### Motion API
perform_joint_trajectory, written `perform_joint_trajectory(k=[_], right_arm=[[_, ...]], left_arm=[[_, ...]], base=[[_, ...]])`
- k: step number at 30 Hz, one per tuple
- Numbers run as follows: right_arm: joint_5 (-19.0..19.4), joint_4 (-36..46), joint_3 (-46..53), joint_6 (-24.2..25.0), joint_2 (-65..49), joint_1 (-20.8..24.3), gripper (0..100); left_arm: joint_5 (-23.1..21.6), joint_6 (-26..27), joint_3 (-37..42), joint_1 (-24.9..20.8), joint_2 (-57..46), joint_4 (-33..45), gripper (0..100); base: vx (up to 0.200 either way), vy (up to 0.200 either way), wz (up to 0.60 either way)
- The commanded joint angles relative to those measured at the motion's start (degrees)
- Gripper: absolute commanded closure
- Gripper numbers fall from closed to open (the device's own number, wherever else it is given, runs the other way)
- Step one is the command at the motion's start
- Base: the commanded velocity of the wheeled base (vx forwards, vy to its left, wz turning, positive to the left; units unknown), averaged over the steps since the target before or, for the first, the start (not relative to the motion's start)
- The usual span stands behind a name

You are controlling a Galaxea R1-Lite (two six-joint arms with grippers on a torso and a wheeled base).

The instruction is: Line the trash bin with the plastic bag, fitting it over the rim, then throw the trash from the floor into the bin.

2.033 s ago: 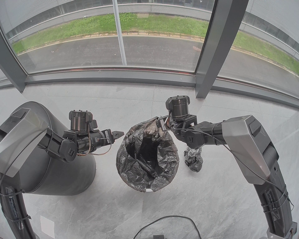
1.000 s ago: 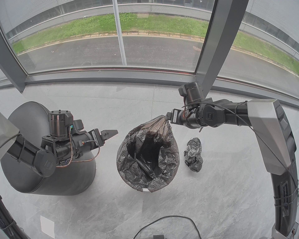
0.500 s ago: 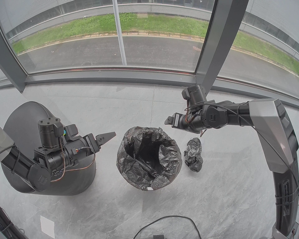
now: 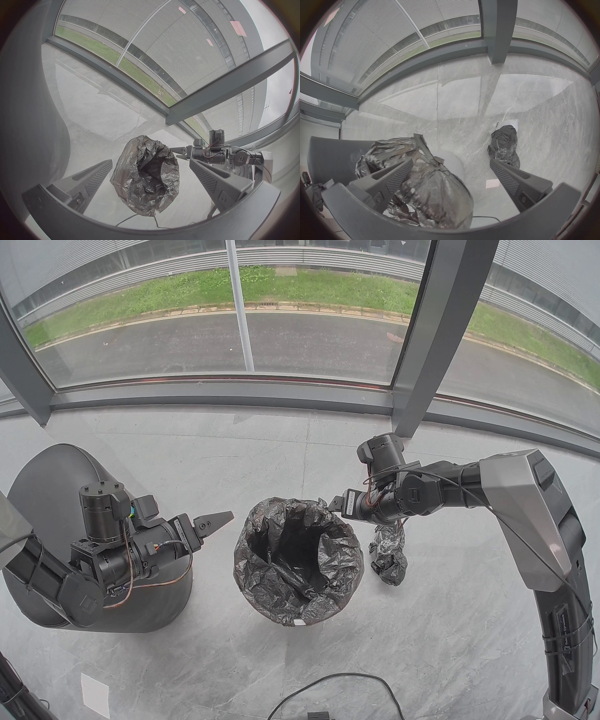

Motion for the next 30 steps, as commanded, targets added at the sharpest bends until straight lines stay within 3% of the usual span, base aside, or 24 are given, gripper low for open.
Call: perform_joint_trajectory(k=[1, 10, 30], right_arm=[[-0.28, -0.03, 0.87, 0.03, 2.00, -0.02, 0], [-0.81, 0.06, 1.04, -0.06, -0.82, -3.01, 0], [-3.01, -0.29, -0.19, -3.48, 9.47, -9.87, 0]], left_arm=[[0.01, -0.09, 0.06, -0.03, 0.27, -0.03, 0], [0.01, -0.18, 0.50, -0.03, 0.10, -0.12, 0], [0.45, -0.01, 0.58, 0.06, 0.80, -0.47, 0]], base=[[0.000, 0.000, 0.00], [0.000, 0.000, 0.00], [0.000, 0.000, 0.00]])
